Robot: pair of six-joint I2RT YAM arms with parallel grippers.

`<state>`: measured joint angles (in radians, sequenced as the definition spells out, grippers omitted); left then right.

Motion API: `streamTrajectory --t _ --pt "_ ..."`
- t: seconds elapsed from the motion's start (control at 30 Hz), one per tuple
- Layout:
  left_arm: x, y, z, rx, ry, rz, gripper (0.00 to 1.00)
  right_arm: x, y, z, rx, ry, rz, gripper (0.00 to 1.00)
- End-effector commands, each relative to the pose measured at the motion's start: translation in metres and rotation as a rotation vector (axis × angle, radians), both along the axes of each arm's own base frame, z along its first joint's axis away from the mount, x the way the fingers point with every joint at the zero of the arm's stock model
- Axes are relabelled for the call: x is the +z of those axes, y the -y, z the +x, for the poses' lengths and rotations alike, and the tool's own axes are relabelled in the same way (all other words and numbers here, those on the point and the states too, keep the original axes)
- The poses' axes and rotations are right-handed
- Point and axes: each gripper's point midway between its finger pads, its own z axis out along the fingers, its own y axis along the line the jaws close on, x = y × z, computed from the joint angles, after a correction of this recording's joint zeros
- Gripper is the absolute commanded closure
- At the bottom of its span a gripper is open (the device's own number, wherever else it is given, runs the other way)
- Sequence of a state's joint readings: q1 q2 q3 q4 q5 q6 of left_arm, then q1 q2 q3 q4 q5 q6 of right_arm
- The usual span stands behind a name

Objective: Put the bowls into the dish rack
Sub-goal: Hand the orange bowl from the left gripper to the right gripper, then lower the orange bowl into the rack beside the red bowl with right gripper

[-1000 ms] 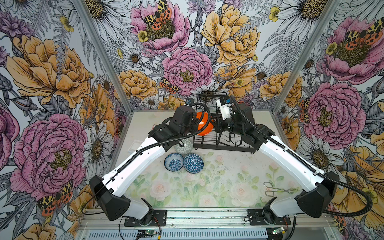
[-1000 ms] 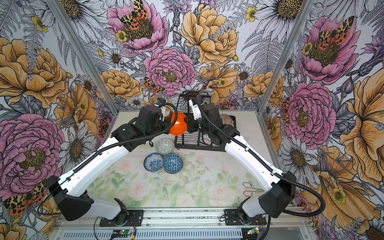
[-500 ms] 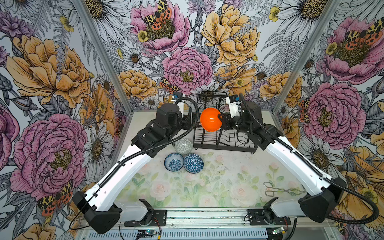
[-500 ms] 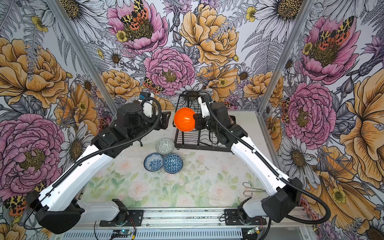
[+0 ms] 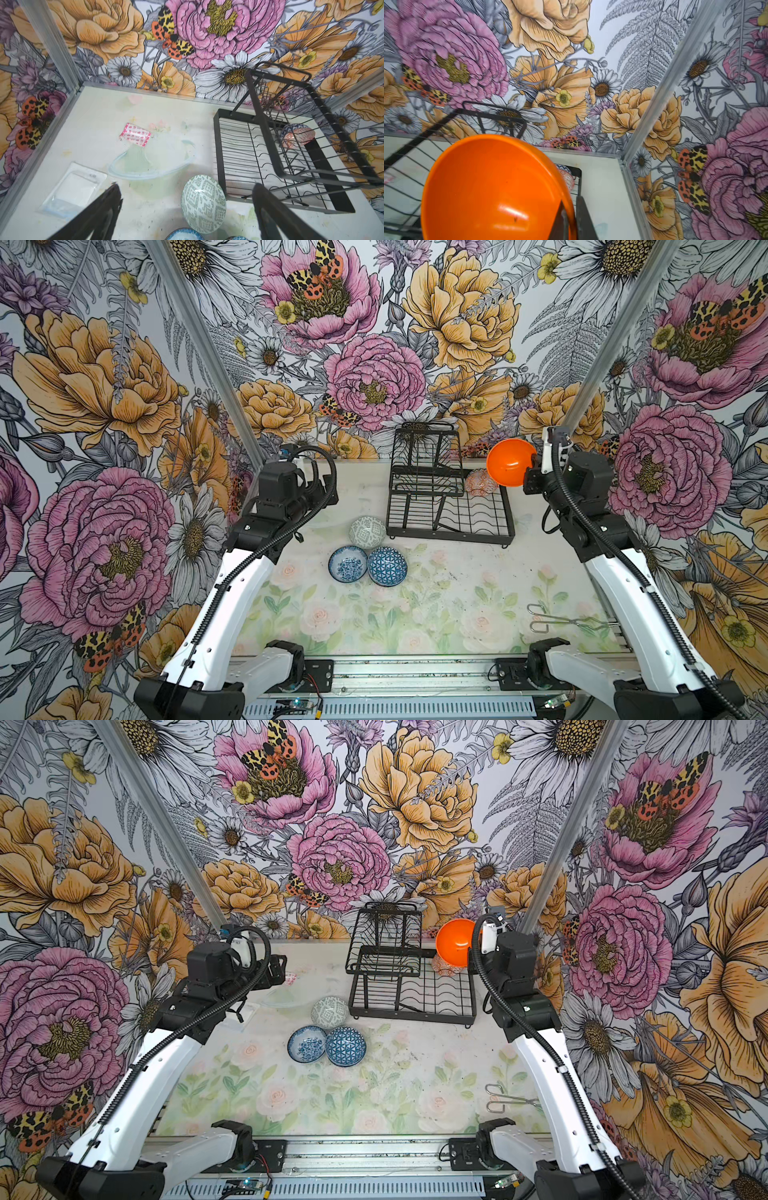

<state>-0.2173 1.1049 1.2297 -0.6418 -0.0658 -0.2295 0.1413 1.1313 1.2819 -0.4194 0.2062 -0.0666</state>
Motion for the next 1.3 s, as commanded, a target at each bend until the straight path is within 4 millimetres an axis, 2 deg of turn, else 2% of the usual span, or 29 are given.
streamTrajectory --t 0.0,0.1,0.17,0.27,0.43,0.53,0.7,0.87,1.03,1.17,1.27 --pt "-0.015 0.001 -0.007 -0.025 -0.044 -0.036 0.01 -0.037 0.03 0.027 -0.084 -0.059 -0.21 1.0" --pt "-0.028 0.0 -0.005 -0.026 -0.077 -0.037 0.01 -0.064 0.036 0.053 -0.075 -0.082 -0.257 1.0" --pt "-0.035 -0.001 -0.004 -0.024 -0.092 -0.033 0.01 -0.08 0.033 0.069 -0.039 -0.076 -0.283 1.0" --pt "-0.041 -0.001 -0.001 -0.023 -0.109 -0.029 0.01 -0.095 0.017 0.094 0.053 -0.004 -0.333 1.0" --pt "-0.049 -0.002 0.004 -0.02 -0.128 -0.027 0.01 -0.125 -0.019 0.128 0.256 0.097 -0.369 1.0" --pt "-0.054 -0.002 0.007 -0.022 -0.136 -0.03 0.01 -0.143 -0.037 0.141 0.354 0.163 -0.37 1.0" --pt "-0.058 -0.002 0.009 -0.026 -0.147 -0.028 0.01 -0.162 -0.061 0.16 0.482 0.224 -0.33 1.0" --pt "-0.058 -0.003 0.009 -0.024 -0.148 -0.027 0.01 -0.169 -0.069 0.178 0.506 0.258 -0.312 1.0" --pt "-0.061 -0.002 0.011 -0.028 -0.156 -0.033 0.01 -0.18 -0.088 0.191 0.557 0.278 -0.34 1.0" --pt "-0.06 0.0 0.013 -0.033 -0.157 -0.038 0.01 -0.202 -0.106 0.202 0.594 0.265 -0.4 1.0" --pt "-0.057 0.0 0.012 -0.035 -0.15 -0.038 0.01 -0.218 -0.112 0.209 0.604 0.254 -0.423 1.0"
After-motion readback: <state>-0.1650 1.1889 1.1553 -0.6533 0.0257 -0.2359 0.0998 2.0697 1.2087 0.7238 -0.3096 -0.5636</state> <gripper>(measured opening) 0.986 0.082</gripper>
